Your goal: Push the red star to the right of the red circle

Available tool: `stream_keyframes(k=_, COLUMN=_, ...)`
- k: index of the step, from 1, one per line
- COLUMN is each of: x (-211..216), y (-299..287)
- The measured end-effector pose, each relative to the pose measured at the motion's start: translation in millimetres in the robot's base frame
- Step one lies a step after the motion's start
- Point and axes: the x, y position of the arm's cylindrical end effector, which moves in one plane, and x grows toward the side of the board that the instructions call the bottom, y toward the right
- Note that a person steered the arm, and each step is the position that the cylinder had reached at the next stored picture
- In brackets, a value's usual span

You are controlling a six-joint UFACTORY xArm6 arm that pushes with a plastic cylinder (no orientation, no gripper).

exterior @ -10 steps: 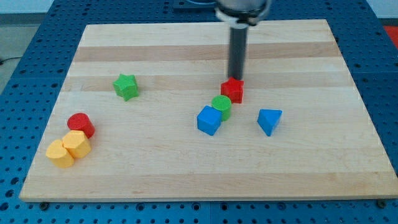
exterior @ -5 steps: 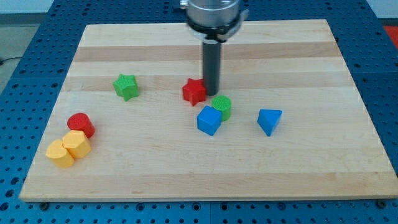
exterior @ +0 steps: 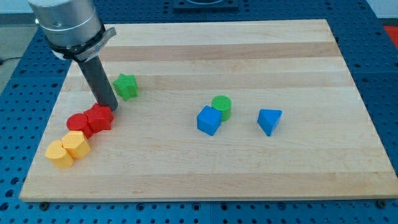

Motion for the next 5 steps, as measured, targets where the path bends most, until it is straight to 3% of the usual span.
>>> stream_keyframes(k=5, x=-13, y=71)
